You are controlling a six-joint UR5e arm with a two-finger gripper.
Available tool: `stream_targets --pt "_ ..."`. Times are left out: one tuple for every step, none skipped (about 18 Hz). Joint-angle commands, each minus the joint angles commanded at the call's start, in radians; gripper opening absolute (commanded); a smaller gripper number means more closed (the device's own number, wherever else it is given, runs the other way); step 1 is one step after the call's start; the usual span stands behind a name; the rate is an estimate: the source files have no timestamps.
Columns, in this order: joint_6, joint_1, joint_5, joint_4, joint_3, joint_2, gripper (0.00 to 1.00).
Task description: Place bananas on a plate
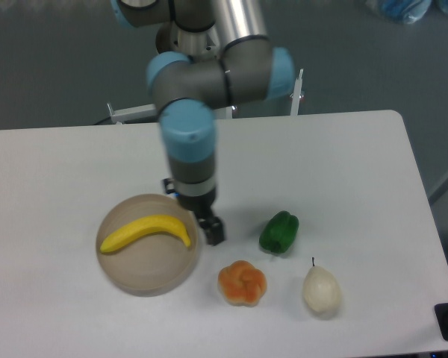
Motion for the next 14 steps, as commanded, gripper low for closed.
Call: stream_targets --pt "0.041 0.04 0.0 0.0 0.002 -0.006 1.0" --pt "0.06 0.067 0.0 0.0 0.0 -0.012 1.0" --pt "0.083 0.1 -0.002 0.002 0.0 -0.02 1.0" --pt "0.133 0.144 0.0 0.011 0.003 -0.047 1.0" --pt "0.176 0.164 -0.002 0.012 0.005 -0.066 1.0" --pt "0.207 0.183 0.0 0.012 0.02 -0.089 1.0" --pt "0.218 0.195 0.002 0.012 0.047 -0.118 1.0" --pt "0.217 0.195 0.0 0.012 0.057 -0.136 1.0" --pt "0.211 0.197 0.002 0.015 0.067 -0.155 1.0" --pt "0.208 0.195 0.008 0.015 0.074 -0.158 1.0" --pt "0.221 0.203 0.012 0.009 0.075 -0.156 1.0" --pt "0.221 0.226 0.012 0.009 0.075 -0.147 1.0" --pt "0.221 0.238 0.008 0.005 0.075 -0.146 1.0" --pt "0.221 0.24 0.008 0.003 0.077 -0.144 1.0"
